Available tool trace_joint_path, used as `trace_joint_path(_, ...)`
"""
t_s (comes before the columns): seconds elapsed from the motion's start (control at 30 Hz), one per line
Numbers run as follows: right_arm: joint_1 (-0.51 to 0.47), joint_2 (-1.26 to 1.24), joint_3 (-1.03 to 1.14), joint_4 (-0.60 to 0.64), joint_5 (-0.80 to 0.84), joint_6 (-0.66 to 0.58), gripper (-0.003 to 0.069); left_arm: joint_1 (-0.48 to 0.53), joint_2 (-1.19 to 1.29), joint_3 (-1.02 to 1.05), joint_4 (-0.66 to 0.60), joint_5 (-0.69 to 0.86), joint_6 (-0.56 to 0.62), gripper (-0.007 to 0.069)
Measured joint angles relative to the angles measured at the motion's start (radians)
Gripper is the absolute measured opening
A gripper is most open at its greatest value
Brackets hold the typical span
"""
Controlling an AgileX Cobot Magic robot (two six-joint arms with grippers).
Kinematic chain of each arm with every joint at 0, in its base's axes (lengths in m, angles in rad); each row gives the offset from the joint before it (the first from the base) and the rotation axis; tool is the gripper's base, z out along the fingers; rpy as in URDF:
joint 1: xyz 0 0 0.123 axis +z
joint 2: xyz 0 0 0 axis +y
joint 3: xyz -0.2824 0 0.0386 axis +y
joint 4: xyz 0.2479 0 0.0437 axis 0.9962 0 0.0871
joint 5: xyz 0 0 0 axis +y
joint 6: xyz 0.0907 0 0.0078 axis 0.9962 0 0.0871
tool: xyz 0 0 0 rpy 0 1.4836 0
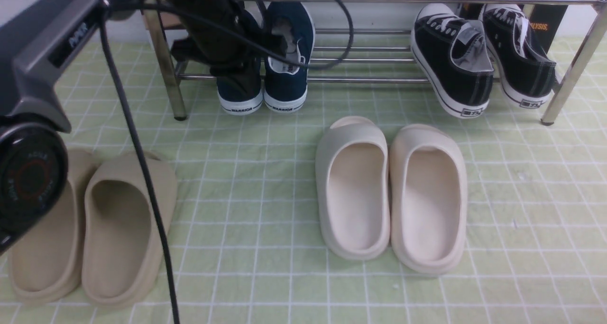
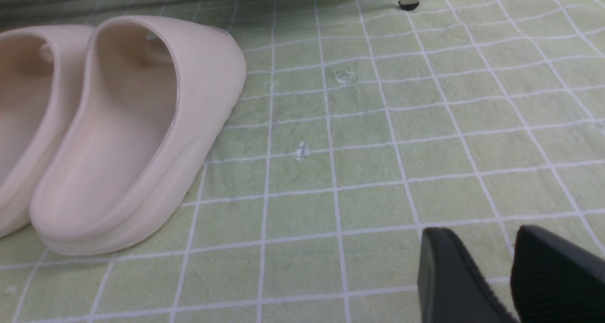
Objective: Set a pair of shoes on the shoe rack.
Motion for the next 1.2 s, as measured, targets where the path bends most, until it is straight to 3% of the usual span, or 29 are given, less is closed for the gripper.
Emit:
trace_joint_path(0.2,0.0,0.0,0.0,0.0,0.0,0.0,0.0239,-0.023,0.039,0.029,0.069,-0.04,0.002,-0.0013)
trace_joint_path(0.4,0.0,0.0,0.0,0.0,0.0,0.0,0.0239,-0.022,0.045,0.03,0.212,-0.115,-0.109,-0.0013)
trace_joint_path(0.63,0.0,0.0,0.0,0.0,0.0,0.0,0.0239,-0.026,-0.046,0.03,0.205,-0.022,-0.111,-0.0013)
trace_joint_path(0.8,0.0,0.0,0.0,0.0,0.0,0.0,0.0239,-0.026,-0.234,0.068,0.12,-0.005,-0.068,-0.0013)
trace_joint_path(0.97,0.0,0.0,0.0,0.0,0.0,0.0,0.0239,-0.028,-0.519,0.197,0.076,-0.016,-0.059,-0.0013)
trace_joint_path(1.2,0.0,0.0,0.0,0.0,0.0,0.0,0.0239,-0.028,-0.875,0.637,0.07,-0.285,-0.058,-0.0013)
